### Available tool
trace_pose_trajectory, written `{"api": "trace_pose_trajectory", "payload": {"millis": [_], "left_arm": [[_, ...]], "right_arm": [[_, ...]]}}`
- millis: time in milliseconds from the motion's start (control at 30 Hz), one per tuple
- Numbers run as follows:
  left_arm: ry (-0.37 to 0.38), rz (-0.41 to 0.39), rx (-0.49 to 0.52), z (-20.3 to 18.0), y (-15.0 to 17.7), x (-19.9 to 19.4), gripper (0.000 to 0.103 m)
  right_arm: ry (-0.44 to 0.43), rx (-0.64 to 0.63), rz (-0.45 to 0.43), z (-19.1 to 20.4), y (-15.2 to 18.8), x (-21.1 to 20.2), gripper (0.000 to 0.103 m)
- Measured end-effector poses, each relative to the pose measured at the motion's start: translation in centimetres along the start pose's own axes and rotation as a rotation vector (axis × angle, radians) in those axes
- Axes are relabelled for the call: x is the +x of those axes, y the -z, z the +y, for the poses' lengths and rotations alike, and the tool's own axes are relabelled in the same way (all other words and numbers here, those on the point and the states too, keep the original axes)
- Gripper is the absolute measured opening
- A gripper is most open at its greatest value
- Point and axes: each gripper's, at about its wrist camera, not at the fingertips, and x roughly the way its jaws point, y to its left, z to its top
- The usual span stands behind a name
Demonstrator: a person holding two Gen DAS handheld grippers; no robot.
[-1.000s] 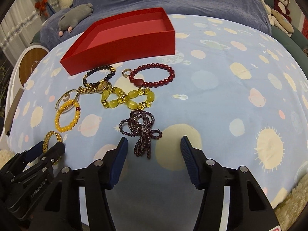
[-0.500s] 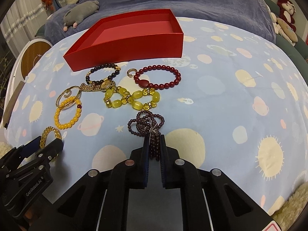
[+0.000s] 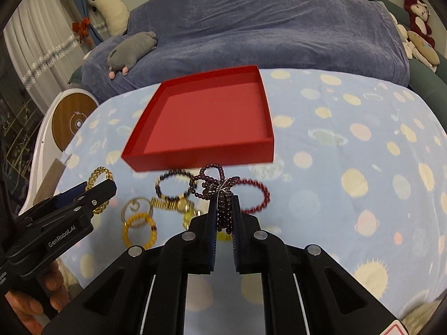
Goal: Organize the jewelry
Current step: 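Carry both bracelets into the red box and open both tools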
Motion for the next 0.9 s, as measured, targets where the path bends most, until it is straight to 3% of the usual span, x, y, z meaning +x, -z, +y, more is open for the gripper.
{"api": "trace_pose_trajectory", "payload": {"millis": [200, 367, 633, 833, 867, 900], "left_arm": [[0.047, -0.017, 0.009, -0.7, -8.1, 4.4, 0.054], [0.019, -0.014, 0.035, -1.0, -12.9, 9.7, 0.054], [0.008, 0.044, 0.034, -0.8, -16.2, 17.4, 0.054], [0.0, 0.051, 0.057, -0.8, -17.1, 19.7, 0.055], [-0.011, 0.045, 0.072, -1.0, -17.1, 19.8, 0.055], [-0.024, 0.034, 0.085, -1.1, -17.1, 19.8, 0.064]], "right_arm": [[-0.062, 0.029, -0.013, -0.3, -8.2, 4.0, 0.009], [-0.044, 0.014, 0.003, -0.5, -13.3, 9.3, 0.009], [-0.007, -0.007, 0.059, -0.7, -18.1, 17.1, 0.009], [0.013, 0.001, 0.107, -1.2, -18.8, 20.4, 0.013], [0.02, 0.0, 0.099, -1.2, -18.8, 20.5, 0.014], [0.027, -0.001, 0.089, -1.2, -18.7, 20.4, 0.017]]}}
